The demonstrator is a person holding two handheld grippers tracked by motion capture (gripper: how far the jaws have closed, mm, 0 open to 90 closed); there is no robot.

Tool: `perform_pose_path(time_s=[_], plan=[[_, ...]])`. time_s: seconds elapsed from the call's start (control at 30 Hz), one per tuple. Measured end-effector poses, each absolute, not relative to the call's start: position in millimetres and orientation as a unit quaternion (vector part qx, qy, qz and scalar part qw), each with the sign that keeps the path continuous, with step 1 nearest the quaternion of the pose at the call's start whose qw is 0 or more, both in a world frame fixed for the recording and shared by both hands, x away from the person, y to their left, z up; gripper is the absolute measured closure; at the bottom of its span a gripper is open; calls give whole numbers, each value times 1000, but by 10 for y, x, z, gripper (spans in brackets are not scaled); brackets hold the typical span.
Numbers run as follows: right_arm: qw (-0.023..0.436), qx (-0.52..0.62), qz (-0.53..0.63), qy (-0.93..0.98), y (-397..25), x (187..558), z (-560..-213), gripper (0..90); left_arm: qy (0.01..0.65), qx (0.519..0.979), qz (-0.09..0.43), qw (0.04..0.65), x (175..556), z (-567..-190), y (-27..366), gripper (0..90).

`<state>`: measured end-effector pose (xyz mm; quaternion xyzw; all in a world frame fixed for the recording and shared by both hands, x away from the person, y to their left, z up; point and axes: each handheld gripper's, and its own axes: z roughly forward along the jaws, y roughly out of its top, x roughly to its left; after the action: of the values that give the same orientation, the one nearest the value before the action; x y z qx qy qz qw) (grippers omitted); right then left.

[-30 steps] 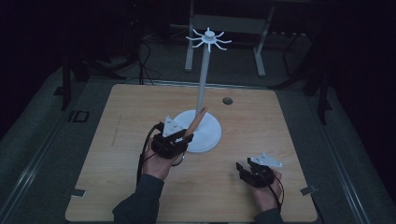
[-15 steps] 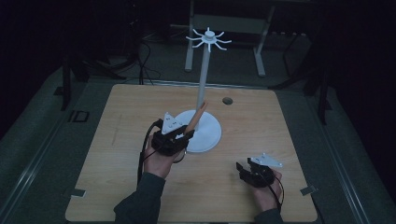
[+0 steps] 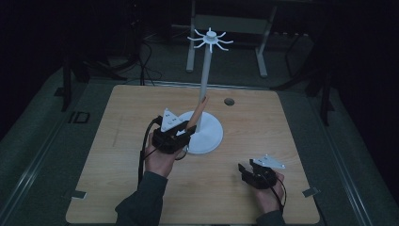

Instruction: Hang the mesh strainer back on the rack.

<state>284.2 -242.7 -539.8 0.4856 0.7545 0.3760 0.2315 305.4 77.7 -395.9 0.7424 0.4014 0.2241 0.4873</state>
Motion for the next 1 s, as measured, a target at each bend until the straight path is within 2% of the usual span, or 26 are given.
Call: perform_pose_path(time_s=[1.0], plan=[[232, 489, 373, 754, -2441, 2849, -5418, 463, 405, 705, 248, 528, 3038, -3691, 812, 683]])
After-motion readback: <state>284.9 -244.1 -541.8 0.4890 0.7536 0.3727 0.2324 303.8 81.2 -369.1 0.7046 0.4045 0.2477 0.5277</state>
